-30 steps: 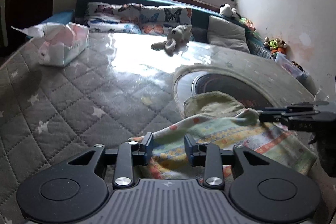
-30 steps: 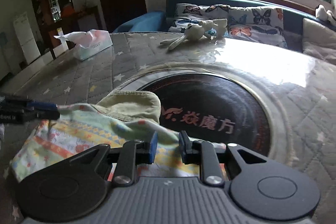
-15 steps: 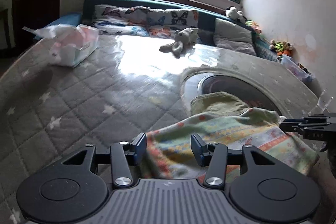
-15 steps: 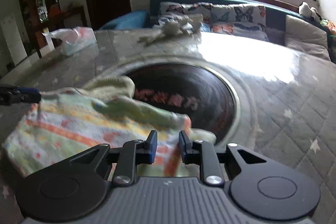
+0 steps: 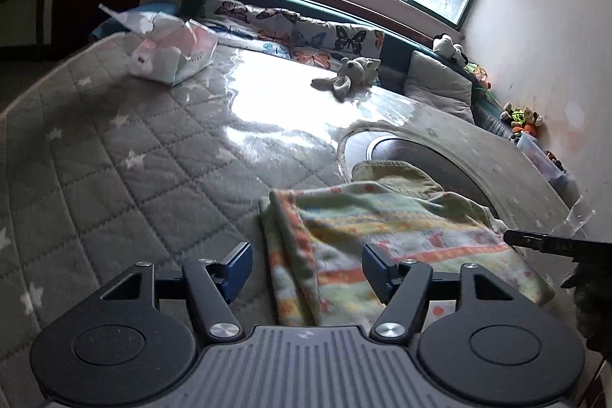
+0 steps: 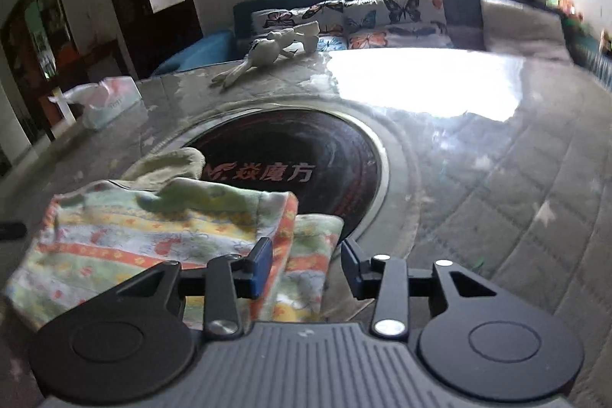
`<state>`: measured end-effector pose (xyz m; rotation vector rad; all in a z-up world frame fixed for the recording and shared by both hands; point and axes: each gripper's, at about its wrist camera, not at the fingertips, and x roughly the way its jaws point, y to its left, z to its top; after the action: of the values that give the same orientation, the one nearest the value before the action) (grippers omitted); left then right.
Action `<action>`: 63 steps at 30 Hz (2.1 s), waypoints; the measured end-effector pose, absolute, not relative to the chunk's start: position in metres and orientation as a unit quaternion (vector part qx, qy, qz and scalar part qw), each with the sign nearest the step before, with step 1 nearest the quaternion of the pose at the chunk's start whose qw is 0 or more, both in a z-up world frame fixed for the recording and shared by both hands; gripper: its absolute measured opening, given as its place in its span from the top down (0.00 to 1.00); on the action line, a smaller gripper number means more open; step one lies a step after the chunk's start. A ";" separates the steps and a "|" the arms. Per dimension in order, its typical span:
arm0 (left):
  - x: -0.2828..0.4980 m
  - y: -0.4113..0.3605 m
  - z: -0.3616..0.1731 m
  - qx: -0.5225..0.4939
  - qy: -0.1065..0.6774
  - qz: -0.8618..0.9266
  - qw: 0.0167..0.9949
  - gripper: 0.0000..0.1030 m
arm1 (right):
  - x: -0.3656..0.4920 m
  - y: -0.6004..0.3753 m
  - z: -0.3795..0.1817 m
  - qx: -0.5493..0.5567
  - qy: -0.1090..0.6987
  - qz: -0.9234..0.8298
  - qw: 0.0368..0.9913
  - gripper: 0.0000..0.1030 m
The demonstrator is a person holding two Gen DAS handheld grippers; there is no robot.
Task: Fold clothes
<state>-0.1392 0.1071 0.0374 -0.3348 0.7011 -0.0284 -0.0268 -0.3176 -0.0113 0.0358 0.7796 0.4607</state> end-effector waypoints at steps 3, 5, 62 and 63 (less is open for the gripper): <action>-0.142 0.108 0.034 -0.174 0.347 -0.007 0.922 0.34 | -0.029 -0.317 -0.012 0.020 0.376 0.232 0.897 0.60; -0.141 0.108 0.032 -0.179 0.351 -0.004 0.919 0.34 | -0.029 -0.314 -0.012 0.019 0.376 0.235 0.896 0.58; -0.121 0.096 0.022 -0.189 0.365 0.004 0.911 0.75 | -0.029 -0.308 -0.022 0.056 0.363 0.240 0.899 0.76; -0.121 0.096 0.022 -0.189 0.365 0.002 0.912 0.77 | -0.030 -0.308 -0.023 0.059 0.363 0.241 0.898 0.76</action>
<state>-0.1210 0.0962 0.0223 -0.3897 0.7523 0.0038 -0.0295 -0.3082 -0.0231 0.1216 0.7508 0.4988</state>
